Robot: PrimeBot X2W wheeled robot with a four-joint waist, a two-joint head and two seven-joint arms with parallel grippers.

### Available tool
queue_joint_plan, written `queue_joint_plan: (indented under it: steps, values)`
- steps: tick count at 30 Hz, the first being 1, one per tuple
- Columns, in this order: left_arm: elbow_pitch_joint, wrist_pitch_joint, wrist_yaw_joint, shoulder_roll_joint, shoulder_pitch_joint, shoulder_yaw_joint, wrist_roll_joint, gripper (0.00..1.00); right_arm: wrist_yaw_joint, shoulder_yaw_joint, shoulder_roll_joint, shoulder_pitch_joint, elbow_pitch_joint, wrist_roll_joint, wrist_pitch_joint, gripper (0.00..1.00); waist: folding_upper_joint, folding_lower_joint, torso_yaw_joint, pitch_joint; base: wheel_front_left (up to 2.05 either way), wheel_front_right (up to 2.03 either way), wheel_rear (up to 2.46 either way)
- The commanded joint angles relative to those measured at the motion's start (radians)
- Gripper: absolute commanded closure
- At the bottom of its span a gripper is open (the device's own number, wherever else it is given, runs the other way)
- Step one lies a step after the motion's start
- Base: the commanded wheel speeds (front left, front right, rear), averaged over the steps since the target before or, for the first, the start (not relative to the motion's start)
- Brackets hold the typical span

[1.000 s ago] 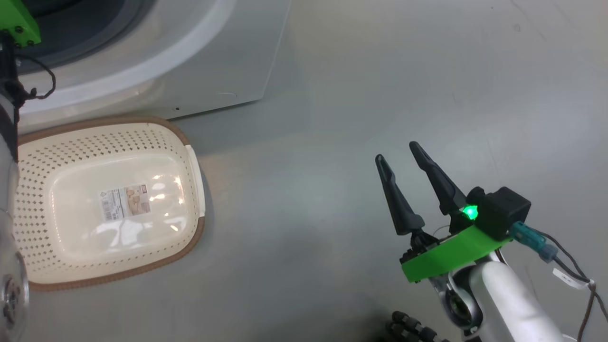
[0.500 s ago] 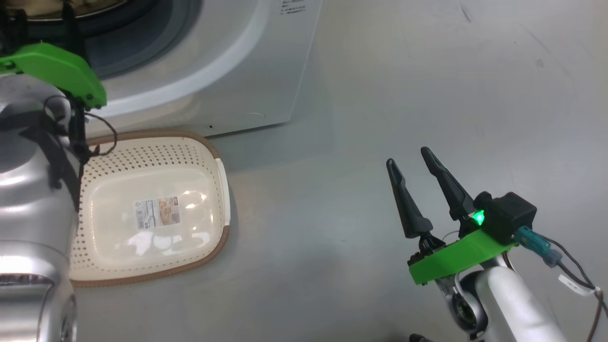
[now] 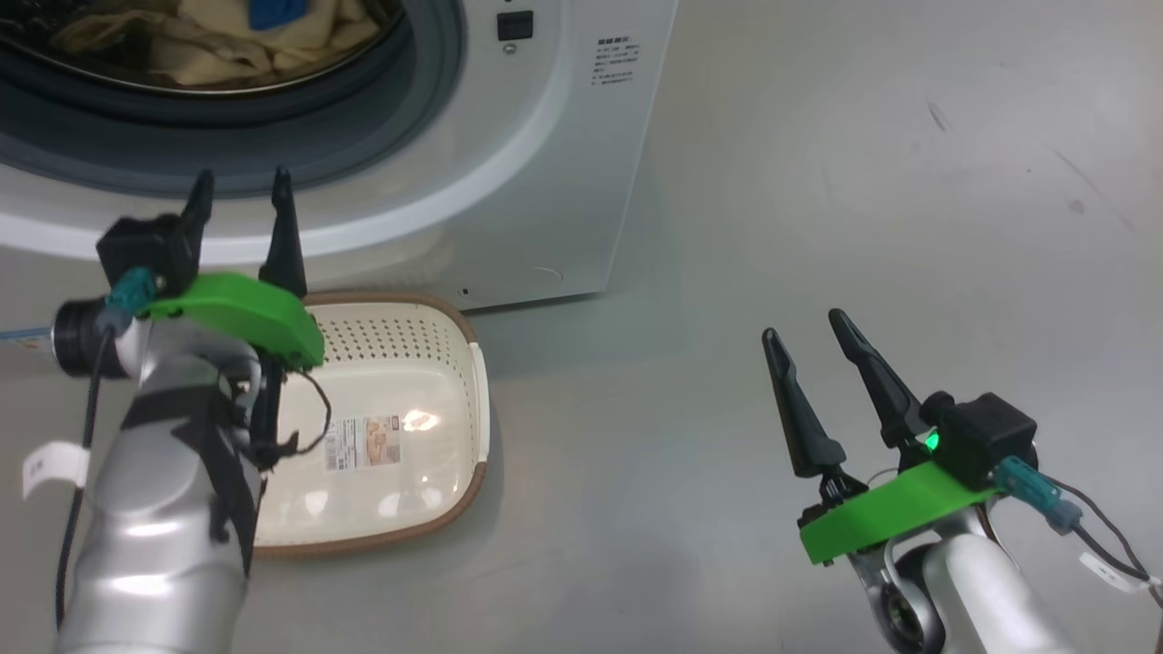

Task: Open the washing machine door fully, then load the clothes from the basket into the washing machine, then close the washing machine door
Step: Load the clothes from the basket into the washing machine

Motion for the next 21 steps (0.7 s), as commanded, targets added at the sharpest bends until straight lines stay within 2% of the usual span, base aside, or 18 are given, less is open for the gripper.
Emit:
queue_joint_plan:
  steps: [1,10,21]
  values:
    - [-0.086,-0.013,-0.001,0.024,0.047,0.019,0.006,0.00,0.002,0.006,-0.009,0.010,-0.025,-0.010,-0.006,0.00,-0.0001,0.0001,0.021,-0.035,0.00,0.00,0.00]
    - [-0.335,-0.013,0.002,0.002,0.342,0.020,0.029,0.00,0.002,-0.001,-0.009,0.042,-0.016,-0.021,-0.006,0.00,-0.0001,0.0001,0.051,-0.110,0.00,0.00,0.00]
    - [-0.501,-0.013,0.009,-0.023,0.530,0.087,0.033,0.00,0.002,-0.007,-0.009,0.067,-0.008,-0.027,-0.006,0.00,-0.0001,0.0001,0.075,-0.165,0.00,0.00,0.00]
